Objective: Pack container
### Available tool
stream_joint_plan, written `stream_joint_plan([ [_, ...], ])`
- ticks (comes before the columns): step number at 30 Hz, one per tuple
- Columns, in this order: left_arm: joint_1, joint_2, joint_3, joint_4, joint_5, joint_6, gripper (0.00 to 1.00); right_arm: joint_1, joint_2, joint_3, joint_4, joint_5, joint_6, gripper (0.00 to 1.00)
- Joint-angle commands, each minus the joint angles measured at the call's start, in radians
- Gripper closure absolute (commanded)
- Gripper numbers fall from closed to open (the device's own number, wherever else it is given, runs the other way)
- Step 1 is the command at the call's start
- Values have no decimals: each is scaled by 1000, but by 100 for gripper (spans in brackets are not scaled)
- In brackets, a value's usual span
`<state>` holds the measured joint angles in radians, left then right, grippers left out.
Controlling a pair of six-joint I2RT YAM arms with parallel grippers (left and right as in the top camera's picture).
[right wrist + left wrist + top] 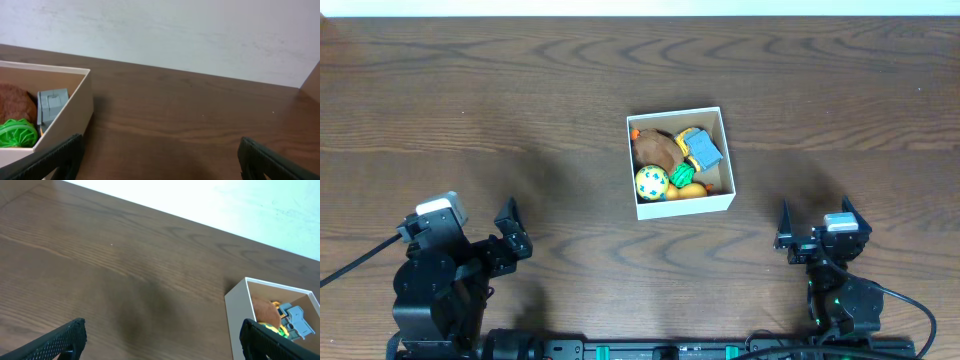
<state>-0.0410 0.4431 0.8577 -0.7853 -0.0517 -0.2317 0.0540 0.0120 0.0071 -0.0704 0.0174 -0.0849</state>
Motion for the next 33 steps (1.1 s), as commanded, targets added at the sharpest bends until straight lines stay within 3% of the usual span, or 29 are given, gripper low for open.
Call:
stream_joint_plan([
  [1,3,0,-3,0,7,2,2,0,-7,-2,-5,-7,-14,1],
  [13,3,0,-3,0,7,2,2,0,-7,-2,-5,-7,-14,1],
  [21,3,-57,-36,-213,2,53,2,0,-7,-2,-5,-7,-14,1],
  [33,3,-363,-423,98,18,302,2,0,-6,-2,-5,-7,-14,1],
])
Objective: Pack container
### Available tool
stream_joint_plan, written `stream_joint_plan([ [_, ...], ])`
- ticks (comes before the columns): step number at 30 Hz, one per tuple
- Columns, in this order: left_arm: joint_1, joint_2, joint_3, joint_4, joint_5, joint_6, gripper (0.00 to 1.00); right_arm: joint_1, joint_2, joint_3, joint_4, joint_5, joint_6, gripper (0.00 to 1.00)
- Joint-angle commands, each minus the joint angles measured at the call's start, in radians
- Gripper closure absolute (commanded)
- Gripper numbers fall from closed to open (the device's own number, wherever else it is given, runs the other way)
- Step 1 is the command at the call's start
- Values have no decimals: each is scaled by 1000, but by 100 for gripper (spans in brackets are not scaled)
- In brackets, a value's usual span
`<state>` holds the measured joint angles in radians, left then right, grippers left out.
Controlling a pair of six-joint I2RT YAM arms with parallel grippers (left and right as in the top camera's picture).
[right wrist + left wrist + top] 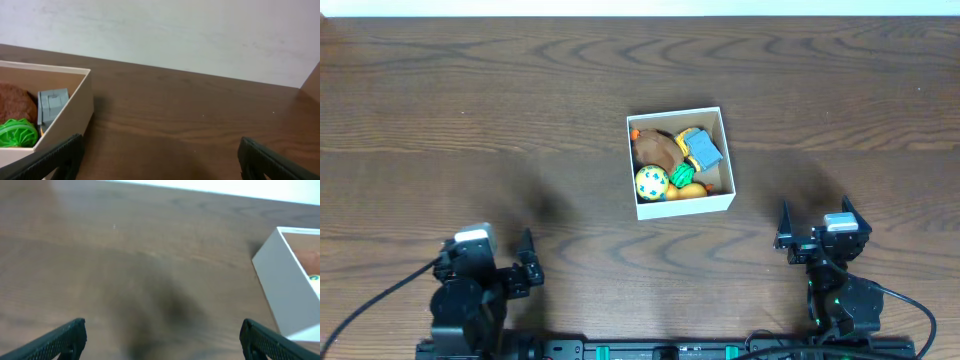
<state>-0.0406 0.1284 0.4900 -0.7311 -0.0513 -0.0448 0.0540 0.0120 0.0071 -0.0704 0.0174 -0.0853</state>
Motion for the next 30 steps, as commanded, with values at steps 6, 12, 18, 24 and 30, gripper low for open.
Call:
stream_joint_plan([
  [6,3,-98,-180,258,18,218,2,0,-6,-2,-5,-7,-13,1],
  [12,2,-126,-325,591,18,246,2,0,-6,-2,-5,-7,-13,1],
  [18,1,-127,-435,840,18,255,2,0,-6,-2,-5,-7,-13,1],
  [24,1,-127,-486,843,18,261,2,0,-6,-2,-5,-7,-13,1],
  [30,0,-127,-486,707,18,221,2,0,-6,-2,-5,-7,-14,1],
])
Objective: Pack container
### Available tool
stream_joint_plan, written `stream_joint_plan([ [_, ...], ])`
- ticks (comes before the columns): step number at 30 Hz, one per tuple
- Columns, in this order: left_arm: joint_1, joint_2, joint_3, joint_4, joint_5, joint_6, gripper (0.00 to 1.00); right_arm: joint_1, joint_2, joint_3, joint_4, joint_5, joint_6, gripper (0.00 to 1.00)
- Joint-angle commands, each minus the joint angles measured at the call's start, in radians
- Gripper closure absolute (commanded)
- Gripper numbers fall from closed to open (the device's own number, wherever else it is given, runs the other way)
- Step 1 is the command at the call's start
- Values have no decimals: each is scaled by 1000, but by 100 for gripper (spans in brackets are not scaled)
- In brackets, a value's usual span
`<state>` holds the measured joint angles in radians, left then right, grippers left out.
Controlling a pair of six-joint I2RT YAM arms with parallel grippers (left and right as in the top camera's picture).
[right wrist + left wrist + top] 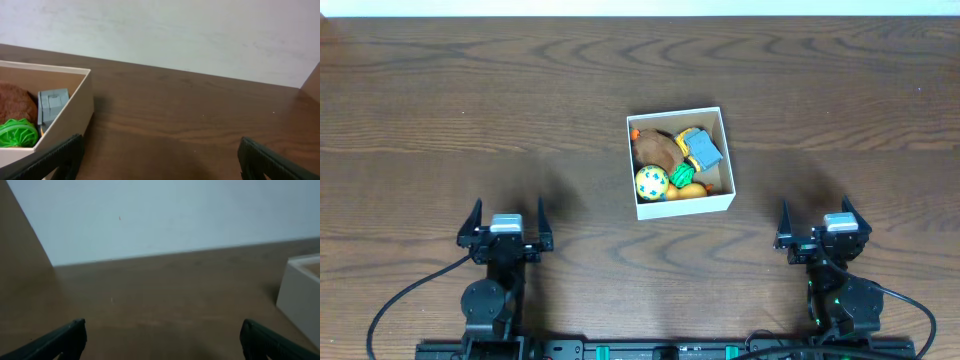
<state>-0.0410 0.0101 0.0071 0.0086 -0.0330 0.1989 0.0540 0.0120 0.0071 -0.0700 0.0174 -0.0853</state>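
A white square container (730,196) stands near the table's middle, holding a brown plush piece (656,148), a grey-blue block toy (705,148), a yellow spotted ball (652,182), a green ball (681,176) and an orange piece (692,190). My left gripper (506,222) sits low at the front left, open and empty; its view catches only the container's white corner (300,297). My right gripper (823,226) rests at the front right, open and empty, with the container (75,112) to its left, the grey block (51,104) and green ball (17,132) showing inside.
The dark wooden table (470,110) spreads around the container. A pale wall (175,30) runs behind its far edge. Black cables (395,310) trail from both arm bases at the front edge.
My left arm has drawn in to its base and now faces straight across the table, level with it. The right arm and the container's contents are unchanged.
At first my left gripper was raised at the front left, angled toward the container. A second later it was lower and nearer the front edge. It now sits folded at its base, mirroring the right arm, which stayed still throughout.
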Motion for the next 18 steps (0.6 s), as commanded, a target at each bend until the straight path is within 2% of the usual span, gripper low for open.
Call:
stream_joint_plan([
  [1,0,-8,-3,-61,0,-53,2,0,-6,-2,-5,-7,-13,1],
  [3,0,-8,-3,-79,0,-94,2,0,-6,-2,-5,-7,-13,1],
  [18,0,-6,-3,-79,-1,-96,2,0,-6,-2,-5,-7,-13,1],
])
